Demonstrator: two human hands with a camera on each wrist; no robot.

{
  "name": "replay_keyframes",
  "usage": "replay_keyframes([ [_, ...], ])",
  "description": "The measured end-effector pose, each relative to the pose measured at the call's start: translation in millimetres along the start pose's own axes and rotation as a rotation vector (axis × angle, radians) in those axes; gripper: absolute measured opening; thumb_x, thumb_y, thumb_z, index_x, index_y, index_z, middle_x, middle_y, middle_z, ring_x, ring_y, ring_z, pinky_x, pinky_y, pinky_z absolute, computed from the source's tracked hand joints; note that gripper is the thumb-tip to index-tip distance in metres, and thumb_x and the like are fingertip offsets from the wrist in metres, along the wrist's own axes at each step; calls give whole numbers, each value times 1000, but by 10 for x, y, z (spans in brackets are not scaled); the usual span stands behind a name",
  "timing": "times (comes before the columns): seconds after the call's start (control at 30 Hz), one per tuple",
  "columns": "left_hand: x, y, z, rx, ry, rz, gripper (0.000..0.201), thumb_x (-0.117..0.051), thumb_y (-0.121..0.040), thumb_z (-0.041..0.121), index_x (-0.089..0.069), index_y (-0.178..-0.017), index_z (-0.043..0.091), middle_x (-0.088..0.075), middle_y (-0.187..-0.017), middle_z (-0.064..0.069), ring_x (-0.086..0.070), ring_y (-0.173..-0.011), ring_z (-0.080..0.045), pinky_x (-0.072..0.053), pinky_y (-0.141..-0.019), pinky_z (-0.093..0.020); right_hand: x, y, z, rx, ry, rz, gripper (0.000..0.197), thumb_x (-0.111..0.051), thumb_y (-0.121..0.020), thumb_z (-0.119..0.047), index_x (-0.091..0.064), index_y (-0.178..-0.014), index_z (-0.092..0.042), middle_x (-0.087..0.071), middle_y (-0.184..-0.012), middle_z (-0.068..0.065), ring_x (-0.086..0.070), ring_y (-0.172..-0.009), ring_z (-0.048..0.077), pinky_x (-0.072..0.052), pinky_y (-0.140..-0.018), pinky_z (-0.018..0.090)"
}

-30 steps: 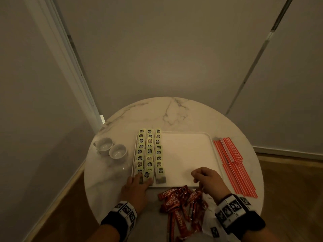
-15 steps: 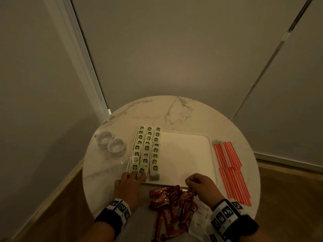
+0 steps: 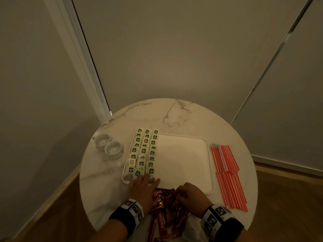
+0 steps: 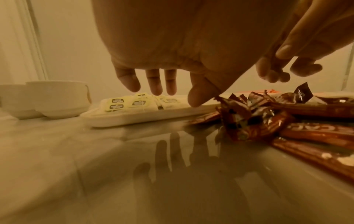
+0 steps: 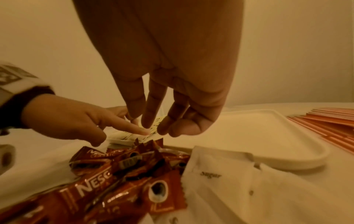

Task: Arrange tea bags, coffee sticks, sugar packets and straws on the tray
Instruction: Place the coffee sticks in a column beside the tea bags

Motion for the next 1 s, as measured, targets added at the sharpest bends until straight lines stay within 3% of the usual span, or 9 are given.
replay_keyframes([
  [0.13, -62, -59, -3, 28, -41, -32, 67, -47, -88, 39, -13, -145, 47, -11, -154, -1, -11, -139, -28, -6, -110, -52, -11, 41, 87, 16, 12, -8, 26, -51, -94, -30, -66, -116, -28, -48, -101, -6, -45, -95, 10, -37, -80, 18],
  [0.43, -42, -61, -97, 107, -22, -23, 66, -48, -84, 41, -21, -144, 43, -20, -147, -1, -18, -134, -26, -19, -108, -47, 18, 58, 187, 66, 95, 19, 28, -50, -95, -31, -65, -119, -30, -53, -110, -2, -49, -107, 17, -42, -90, 25],
  [0.53, 19, -55, -40, 53, 30, -7, 67, -48, -84, 43, -21, -145, 43, -23, -141, 0, -22, -130, -24, -23, -108, -43, -26, 10, 101, 127, 169, 28, 34, -49, -93, -28, -60, -125, -32, -52, -117, -2, -44, -110, 19, -39, -90, 26],
  [0.67, 64, 14, 37, -33, 200, 28, 52, -50, -84, 42, -45, -134, 32, -36, -134, 4, -35, -123, -18, -33, -105, -34, -123, -113, -66, 182, 275, 28, 39, -46, -93, -30, -52, -132, -29, -48, -124, 1, -39, -115, 22, -39, -93, 31],
  [0.8, -43, 135, 130, -70, 246, -44, 50, -36, -87, 51, -51, -126, 23, -51, -127, 0, -47, -119, -19, -39, -99, -31, -235, -229, -135, 175, 364, 1, 39, -44, -96, -35, -49, -133, -27, -45, -127, 3, -37, -118, 25, -39, -94, 36],
  [0.9, 57, 185, 198, -76, 295, 52, 37, -40, -96, 38, -51, -130, 26, -54, -129, 2, -49, -119, -17, -38, -99, -27, -311, -269, -156, 182, 400, -32, 38, -45, -96, -37, -51, -132, -26, -44, -127, 4, -37, -118, 27, -39, -94, 38],
  [1.0, 144, 205, 232, -69, 321, 95, 32, -40, -97, 36, -56, -124, 29, -59, -124, 5, -54, -114, -17, -42, -94, -26, -265, -291, -159, 154, 301, -17, 38, -48, -93, -38, -53, -130, -29, -44, -126, 1, -37, -117, 23, -38, -97, 34],
])
Point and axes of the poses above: each hand's wrist, its own y-axis away from the middle knuckle, its own x-axis out of the back of the hand, z = x × y, the point moved 8 cm from there along -y, towards the middle knuckle
